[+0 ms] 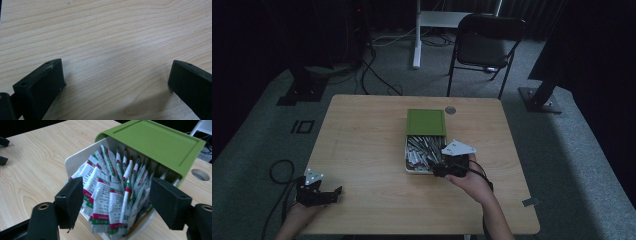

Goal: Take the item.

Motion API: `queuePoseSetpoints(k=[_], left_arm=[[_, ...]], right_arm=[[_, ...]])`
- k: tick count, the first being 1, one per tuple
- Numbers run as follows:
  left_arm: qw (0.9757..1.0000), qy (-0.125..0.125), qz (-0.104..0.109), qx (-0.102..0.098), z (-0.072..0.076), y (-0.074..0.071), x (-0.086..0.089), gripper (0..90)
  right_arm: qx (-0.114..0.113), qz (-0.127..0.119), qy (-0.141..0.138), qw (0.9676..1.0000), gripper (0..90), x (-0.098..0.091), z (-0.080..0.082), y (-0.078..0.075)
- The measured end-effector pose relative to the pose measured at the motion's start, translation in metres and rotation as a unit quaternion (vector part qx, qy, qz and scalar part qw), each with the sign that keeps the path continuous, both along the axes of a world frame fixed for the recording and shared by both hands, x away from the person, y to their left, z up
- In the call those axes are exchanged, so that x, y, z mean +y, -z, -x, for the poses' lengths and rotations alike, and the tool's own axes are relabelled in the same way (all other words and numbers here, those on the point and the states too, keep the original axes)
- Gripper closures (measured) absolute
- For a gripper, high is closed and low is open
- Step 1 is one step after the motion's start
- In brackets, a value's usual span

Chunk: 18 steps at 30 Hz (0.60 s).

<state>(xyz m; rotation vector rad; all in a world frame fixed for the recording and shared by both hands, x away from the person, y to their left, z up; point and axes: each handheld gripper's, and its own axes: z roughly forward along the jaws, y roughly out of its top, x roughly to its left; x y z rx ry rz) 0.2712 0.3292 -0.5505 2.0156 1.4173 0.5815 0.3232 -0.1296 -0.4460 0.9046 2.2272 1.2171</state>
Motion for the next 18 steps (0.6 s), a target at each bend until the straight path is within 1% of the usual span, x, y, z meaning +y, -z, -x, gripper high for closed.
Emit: queuePoseSetpoints(k=[1,2,3,5,7,9,11,12,13,14,15,18], left_arm=[[1.0000,0.000,0.000,0.000,0.000,0.000,0.000,1.3],[1.0000,0.000,0.000,0.000,0.000,0.000,0.000,1.3],[1.0000,0.000,0.000,0.000,0.000,0.000,0.000,1.3],[1.0000,0.000,0.000,0.000,0.000,0.000,0.000,1.3],[1.0000,0.000,0.000,0.000,0.000,0.000,0.000,1.3],[1.0000,0.000,0.000,0.000,0.000,0.000,0.000,1.3],[1.0000,0.000,0.000,0.000,0.000,0.000,0.000,1.3],[1.0000,0.000,0.000,0.000,0.000,0.000,0.000,1.3],[1.0000,0.000,0.000,0.000,0.000,0.000,0.000,1.3],[1.0000,0.000,0.000,0.000,0.000,0.000,0.000,1.3],[1.0000,0.000,0.000,0.000,0.000,0.000,0.000,1.3],[1.0000,0.000,0.000,0.000,0.000,0.000,0.000,1.3]], right_arm=[[0.001,0.000,-0.001,1.0000,33.7,0.002,0.000,0.001],[0.001,0.000,-0.001,1.0000,33.7,0.002,0.000,0.001],[0.003,0.002,-0.007,1.0000,39.9,0.006,0.000,0.003],[0.003,0.001,-0.012,0.9999,42.7,0.008,0.000,0.005],[0.000,0.006,-0.019,0.9998,46.8,0.011,0.000,0.007],[-0.001,0.007,-0.026,0.9996,52.4,0.014,0.000,0.009],[-0.004,0.014,-0.035,0.9993,54.9,0.016,0.000,0.012],[-0.001,0.015,-0.037,0.9992,57.0,0.017,0.000,0.013],[-0.001,0.015,-0.037,0.9992,57.0,0.017,0.000,0.013],[0.001,0.020,-0.041,0.9990,57.0,0.018,0.000,0.015],[0.010,0.032,-0.043,0.9985,62.3,0.021,0.000,0.019],[0.009,0.035,-0.039,0.9986,66.7,0.024,-0.001,0.023]])
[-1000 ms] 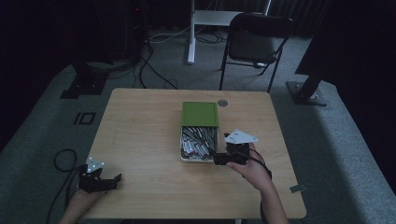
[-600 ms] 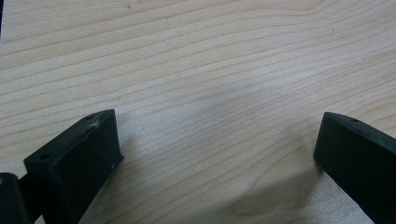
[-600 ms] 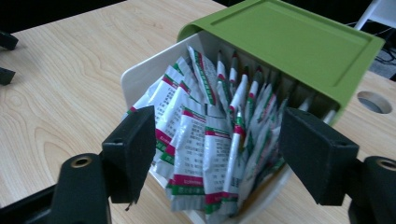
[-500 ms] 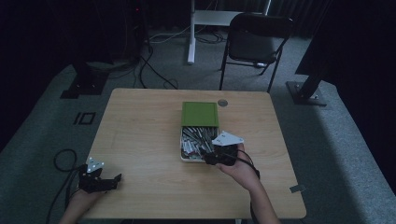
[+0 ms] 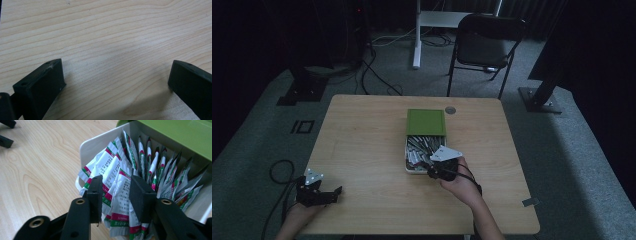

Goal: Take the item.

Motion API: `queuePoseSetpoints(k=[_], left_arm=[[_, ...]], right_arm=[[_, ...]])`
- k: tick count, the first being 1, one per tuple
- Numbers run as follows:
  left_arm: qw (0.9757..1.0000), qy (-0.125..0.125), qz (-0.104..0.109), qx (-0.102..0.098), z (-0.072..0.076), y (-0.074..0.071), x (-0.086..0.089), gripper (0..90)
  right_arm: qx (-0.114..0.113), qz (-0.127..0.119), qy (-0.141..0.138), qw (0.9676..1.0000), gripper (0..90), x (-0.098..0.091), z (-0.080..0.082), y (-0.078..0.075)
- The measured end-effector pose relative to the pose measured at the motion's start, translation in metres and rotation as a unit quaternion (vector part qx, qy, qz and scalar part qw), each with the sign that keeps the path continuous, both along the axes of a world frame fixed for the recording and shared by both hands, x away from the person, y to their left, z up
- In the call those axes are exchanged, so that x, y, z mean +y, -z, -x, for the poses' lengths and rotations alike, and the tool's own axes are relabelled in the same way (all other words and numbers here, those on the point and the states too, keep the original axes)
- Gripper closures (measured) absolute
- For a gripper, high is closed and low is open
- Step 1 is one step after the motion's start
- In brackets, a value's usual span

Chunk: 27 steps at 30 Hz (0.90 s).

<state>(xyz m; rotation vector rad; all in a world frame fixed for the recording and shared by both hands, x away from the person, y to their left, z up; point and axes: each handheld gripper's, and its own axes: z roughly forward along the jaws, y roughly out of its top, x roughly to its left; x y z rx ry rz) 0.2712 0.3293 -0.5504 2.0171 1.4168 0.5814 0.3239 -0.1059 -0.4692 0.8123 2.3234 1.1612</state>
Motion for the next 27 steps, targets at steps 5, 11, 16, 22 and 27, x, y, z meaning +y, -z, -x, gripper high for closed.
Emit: queuePoseSetpoints(k=[5,11,16,22,27], left_arm=[[1.0000,0.000,0.000,0.000,0.000,0.000,0.000,1.3],[1.0000,0.000,0.000,0.000,0.000,0.000,0.000,1.3],[1.0000,0.000,0.000,0.000,0.000,0.000,0.000,1.3],[1.0000,0.000,0.000,0.000,0.000,0.000,0.000,1.3],[1.0000,0.000,0.000,0.000,0.000,0.000,0.000,1.3]], right_arm=[[0.001,0.008,0.002,1.0000,71.4,0.004,-0.001,0.007],[0.005,0.020,0.015,0.9997,72.2,0.007,-0.004,0.016],[0.006,0.018,0.025,0.9995,73.3,0.006,-0.006,0.019],[-0.007,0.022,0.044,0.9988,79.3,0.005,-0.006,0.017],[-0.005,0.021,0.049,0.9986,79.0,0.007,-0.006,0.019]])
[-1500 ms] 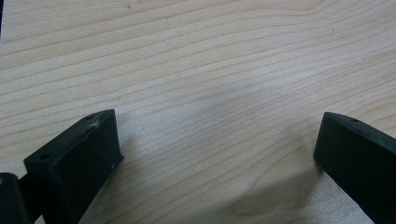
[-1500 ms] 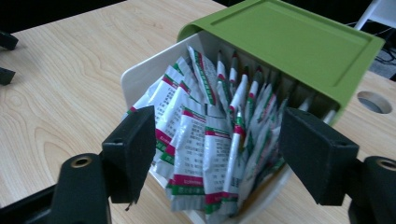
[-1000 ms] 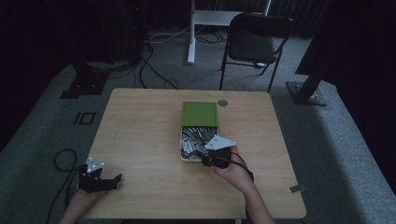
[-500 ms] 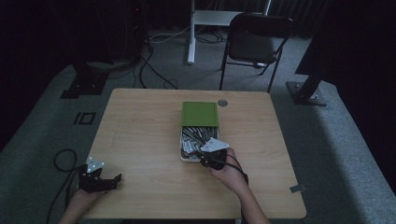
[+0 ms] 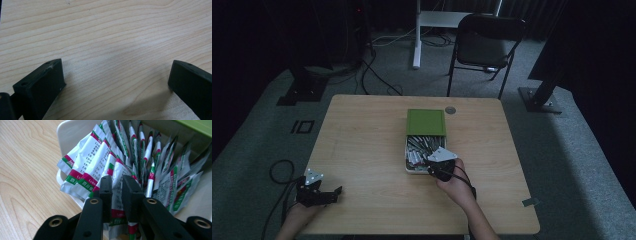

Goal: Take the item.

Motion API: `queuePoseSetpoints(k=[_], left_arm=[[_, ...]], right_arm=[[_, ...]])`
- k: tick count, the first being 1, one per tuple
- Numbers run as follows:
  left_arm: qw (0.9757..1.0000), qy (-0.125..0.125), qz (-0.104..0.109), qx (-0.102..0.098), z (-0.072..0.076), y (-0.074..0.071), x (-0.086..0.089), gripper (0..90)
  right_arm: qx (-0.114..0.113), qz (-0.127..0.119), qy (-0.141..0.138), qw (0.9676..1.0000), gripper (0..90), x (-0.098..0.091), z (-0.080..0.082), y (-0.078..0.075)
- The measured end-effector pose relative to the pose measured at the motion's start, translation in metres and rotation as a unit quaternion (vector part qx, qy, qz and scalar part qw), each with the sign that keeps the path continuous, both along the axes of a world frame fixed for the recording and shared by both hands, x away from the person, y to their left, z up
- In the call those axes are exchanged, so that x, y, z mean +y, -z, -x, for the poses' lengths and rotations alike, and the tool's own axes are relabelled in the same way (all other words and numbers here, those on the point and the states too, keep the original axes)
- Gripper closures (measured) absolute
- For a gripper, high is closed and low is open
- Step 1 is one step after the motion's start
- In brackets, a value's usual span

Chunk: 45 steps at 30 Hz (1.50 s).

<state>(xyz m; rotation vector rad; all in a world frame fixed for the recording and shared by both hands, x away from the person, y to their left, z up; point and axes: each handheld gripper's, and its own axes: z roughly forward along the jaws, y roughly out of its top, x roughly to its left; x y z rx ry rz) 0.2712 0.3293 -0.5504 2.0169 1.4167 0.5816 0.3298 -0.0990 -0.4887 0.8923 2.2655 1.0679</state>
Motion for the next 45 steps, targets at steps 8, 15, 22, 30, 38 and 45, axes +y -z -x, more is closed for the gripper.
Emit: queuePoseSetpoints(k=[8,15,22,30,38,45], left_arm=[[1.0000,0.000,0.000,0.000,0.000,0.000,0.000,1.3],[1.0000,0.000,0.000,0.000,0.000,0.000,0.000,1.3],[1.0000,0.000,0.000,0.000,0.000,0.000,0.000,1.3],[1.0000,0.000,0.000,0.000,0.000,0.000,0.000,1.3],[1.0000,0.000,0.000,0.000,0.000,0.000,0.000,1.3],[1.0000,0.000,0.000,0.000,0.000,0.000,0.000,1.3]], right_arm=[[-0.006,-0.002,0.039,0.9992,85.7,0.004,0.001,0.005],[-0.003,0.016,0.053,0.9985,89.2,0.004,0.000,0.005],[-0.008,-0.001,0.049,0.9988,90.0,0.002,0.005,-0.006],[-0.015,-0.017,0.036,0.9991,90.0,0.003,0.007,-0.023],[-0.013,-0.046,0.026,0.9985,90.0,0.000,0.011,-0.039],[-0.028,-0.069,0.026,0.9968,90.0,-0.007,0.013,-0.055]])
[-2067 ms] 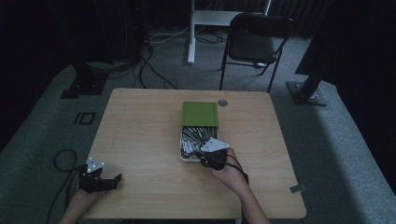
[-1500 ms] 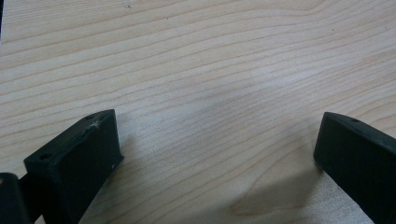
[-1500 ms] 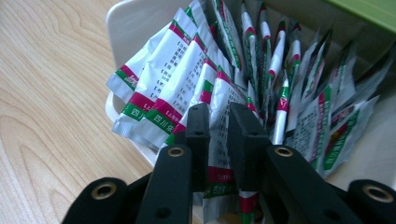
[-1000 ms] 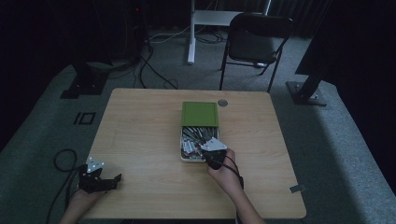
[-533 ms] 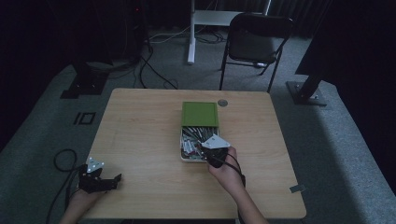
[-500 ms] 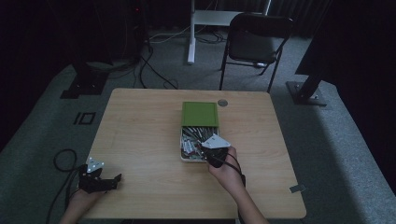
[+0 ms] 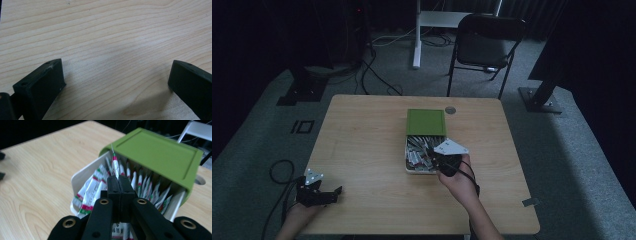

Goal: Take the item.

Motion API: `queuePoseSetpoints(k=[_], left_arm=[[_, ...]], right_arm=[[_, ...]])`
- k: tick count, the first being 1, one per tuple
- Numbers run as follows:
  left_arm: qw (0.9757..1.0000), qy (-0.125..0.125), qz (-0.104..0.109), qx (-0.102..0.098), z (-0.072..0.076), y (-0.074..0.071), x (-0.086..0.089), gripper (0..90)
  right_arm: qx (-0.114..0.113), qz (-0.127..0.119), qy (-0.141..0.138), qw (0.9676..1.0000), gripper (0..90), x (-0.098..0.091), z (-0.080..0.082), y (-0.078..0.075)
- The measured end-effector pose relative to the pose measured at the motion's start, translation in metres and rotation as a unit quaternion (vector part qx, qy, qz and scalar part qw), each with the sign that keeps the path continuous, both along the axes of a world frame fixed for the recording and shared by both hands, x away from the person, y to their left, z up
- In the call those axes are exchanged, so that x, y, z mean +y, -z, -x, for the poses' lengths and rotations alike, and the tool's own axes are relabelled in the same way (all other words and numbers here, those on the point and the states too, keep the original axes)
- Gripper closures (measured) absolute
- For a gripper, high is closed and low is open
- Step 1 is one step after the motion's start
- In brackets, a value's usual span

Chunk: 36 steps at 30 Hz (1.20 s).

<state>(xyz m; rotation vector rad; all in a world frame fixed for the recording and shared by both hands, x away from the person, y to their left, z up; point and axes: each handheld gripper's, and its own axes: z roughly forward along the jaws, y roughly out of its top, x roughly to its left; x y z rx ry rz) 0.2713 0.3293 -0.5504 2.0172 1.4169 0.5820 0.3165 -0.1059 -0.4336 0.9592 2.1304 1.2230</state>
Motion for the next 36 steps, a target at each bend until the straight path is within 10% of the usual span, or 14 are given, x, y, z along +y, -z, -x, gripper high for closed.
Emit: queuePoseSetpoints(k=[20,36], left_arm=[[1.0000,0.000,0.000,0.000,0.000,0.000,0.000,1.3],[1.0000,0.000,0.000,0.000,0.000,0.000,0.000,1.3]], right_arm=[[-0.042,-0.020,0.071,0.9964,90.0,-0.051,-0.012,-0.033],[-0.021,0.002,0.144,0.9894,90.0,-0.095,-0.033,-0.007]])
